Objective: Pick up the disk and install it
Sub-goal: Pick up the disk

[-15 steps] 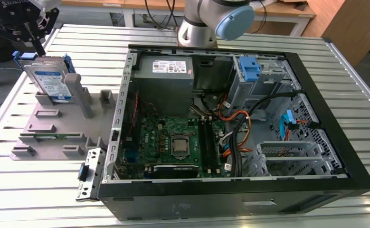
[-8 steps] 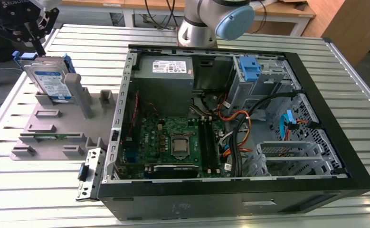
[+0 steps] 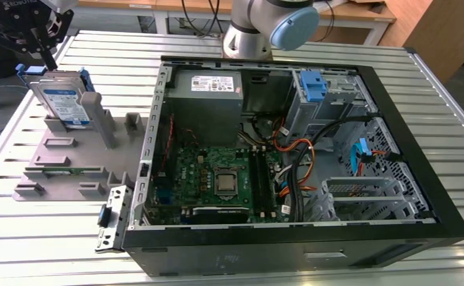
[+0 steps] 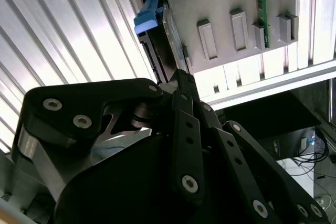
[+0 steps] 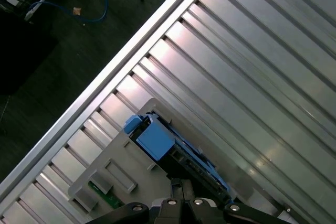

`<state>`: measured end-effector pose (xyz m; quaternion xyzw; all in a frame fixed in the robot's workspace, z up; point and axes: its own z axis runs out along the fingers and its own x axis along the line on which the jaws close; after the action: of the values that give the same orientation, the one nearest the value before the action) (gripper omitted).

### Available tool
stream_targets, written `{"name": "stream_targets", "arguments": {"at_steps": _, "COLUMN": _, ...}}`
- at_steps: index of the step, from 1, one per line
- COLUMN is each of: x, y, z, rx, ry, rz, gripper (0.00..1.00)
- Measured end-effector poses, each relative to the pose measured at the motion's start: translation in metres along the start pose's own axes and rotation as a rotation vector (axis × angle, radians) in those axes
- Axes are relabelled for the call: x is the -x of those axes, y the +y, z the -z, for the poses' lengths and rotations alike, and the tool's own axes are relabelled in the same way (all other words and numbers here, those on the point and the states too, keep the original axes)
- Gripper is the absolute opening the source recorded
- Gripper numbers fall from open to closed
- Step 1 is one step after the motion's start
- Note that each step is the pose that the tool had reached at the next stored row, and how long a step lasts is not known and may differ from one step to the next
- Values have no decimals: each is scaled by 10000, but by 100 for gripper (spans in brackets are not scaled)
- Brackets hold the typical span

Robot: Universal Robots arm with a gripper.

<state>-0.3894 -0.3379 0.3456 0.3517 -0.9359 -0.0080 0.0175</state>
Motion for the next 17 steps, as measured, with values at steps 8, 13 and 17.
{"name": "stream_targets", "arguments": {"at_steps": 8, "x": 0, "y": 0, "z": 0, "rx": 0, "ry": 0, "rz": 9, "gripper": 11}}
{"name": "stream_targets", "arguments": {"at_steps": 13, "x": 0, "y": 0, "z": 0, "rx": 0, "ry": 0, "rz": 11, "gripper": 11}}
{"name": "stream_targets", "arguments": {"at_steps": 17, "x": 0, "y": 0, "z": 0, "rx": -3, "ry": 2, "rz": 99, "gripper": 11}}
